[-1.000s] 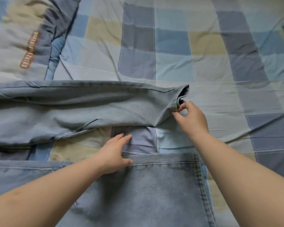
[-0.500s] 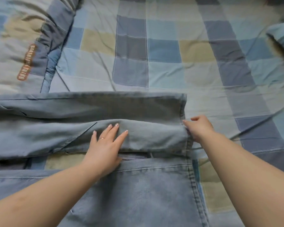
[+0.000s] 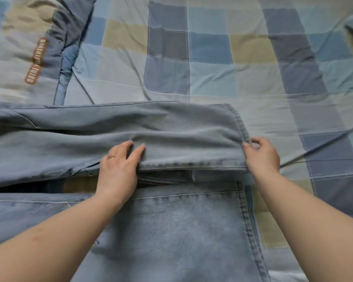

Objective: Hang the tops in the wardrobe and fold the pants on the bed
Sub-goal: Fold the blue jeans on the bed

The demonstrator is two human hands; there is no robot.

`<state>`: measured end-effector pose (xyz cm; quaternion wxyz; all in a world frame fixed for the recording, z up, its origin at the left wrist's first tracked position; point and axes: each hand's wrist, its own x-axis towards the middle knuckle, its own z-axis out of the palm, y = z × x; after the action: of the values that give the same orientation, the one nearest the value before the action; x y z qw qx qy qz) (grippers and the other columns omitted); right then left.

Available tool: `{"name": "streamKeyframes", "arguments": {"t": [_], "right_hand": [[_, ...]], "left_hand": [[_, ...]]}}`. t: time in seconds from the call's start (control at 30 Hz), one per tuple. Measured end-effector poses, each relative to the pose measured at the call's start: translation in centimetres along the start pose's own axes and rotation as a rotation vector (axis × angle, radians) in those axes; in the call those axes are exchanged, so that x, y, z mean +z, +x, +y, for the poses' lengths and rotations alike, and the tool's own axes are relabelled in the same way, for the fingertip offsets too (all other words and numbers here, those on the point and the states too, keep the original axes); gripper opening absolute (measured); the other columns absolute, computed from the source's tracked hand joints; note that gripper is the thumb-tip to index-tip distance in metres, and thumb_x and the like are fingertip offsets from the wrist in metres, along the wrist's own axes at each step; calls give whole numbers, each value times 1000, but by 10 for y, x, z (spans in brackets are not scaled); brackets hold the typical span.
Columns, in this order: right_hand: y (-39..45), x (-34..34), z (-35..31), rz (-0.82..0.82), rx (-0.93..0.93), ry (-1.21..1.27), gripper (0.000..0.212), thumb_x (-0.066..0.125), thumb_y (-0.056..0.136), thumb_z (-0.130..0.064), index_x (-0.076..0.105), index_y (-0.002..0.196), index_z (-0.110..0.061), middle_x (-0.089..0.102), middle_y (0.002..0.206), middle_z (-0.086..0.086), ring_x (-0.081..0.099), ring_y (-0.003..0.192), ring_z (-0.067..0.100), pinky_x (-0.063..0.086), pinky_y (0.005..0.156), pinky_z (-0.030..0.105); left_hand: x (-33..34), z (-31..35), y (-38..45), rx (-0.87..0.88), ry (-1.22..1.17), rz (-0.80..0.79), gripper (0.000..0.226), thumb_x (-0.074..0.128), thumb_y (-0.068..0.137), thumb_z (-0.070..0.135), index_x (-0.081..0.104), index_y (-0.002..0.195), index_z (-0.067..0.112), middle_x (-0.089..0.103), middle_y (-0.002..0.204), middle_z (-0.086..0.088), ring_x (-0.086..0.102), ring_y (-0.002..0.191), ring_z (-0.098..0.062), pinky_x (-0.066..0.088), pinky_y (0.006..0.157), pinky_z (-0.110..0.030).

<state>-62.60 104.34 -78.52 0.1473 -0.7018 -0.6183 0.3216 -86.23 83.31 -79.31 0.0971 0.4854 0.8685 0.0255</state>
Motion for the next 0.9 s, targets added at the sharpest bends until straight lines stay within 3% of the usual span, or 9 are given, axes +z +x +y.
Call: {"name": "streamKeyframes", "arguments": {"t": [0.1,0.2,0.27,0.37,0.47,0.57,0.67,0.77,0.9], "right_hand": [[-15,-1,16,-113,105,-218,44,59,89,-24,51,131,-14,54,129,19,48,119,34,38,95,34],[-54,11,3,-123,-251,-402,46,60,85,-21,53,131,-15,47,133,16,41,125,32,31,106,39],[-90,31,-18,-274,-530,-464,43,60,86,-22,56,128,-16,43,140,10,36,131,26,26,110,37],[-137,70,-46,-496,-885,-571,37,53,88,-27,61,124,-19,32,150,4,25,139,21,14,112,32],[-172,107,-67,-557,-1080,-679,38,45,92,-26,58,126,-17,19,157,6,13,145,22,7,116,40],[-191,131,-79,-554,-1120,-814,44,38,94,-22,46,135,-9,13,158,11,11,145,26,6,116,46],[-197,142,-81,-566,-1083,-964,51,32,96,-20,30,145,-5,11,158,12,12,145,26,7,115,50],[-201,140,-80,-564,-1006,-1032,52,32,96,-22,27,146,-8,17,157,8,21,142,23,11,114,50],[-213,138,-90,-569,-902,-1039,48,35,94,-21,35,141,-10,24,154,6,24,140,22,15,113,47]], "left_hand": [[0,-23,-10,-31,32,-78,64,55,78,2,48,137,26,45,140,-6,41,124,-32,40,94,-41],[-2,-34,-18,39,67,-102,66,51,79,0,46,139,25,42,143,-7,40,127,-31,39,95,-41],[-5,-42,-23,34,91,-85,61,55,78,1,51,134,23,46,139,-8,42,124,-32,38,93,-40],[-13,-58,-31,-61,104,-54,42,63,73,1,60,114,14,54,118,-11,50,107,-35,40,83,-42],[-20,-88,-40,-121,142,-54,22,66,69,-1,62,90,6,56,100,-17,53,90,-38,43,72,-43],[-23,-122,-55,-75,131,-41,13,75,66,5,69,77,8,58,95,-19,56,86,-40,44,69,-43],[-19,-150,-70,8,164,-46,14,76,72,14,76,86,14,60,116,-22,57,108,-41,46,85,-49],[-18,-171,-80,-17,261,-115,29,52,90,28,64,113,16,46,143,-8,43,131,-26,28,107,-45],[-34,-188,-79,66,236,-140,33,41,93,29,62,117,20,51,139,5,48,126,-17,29,102,-35]]}}
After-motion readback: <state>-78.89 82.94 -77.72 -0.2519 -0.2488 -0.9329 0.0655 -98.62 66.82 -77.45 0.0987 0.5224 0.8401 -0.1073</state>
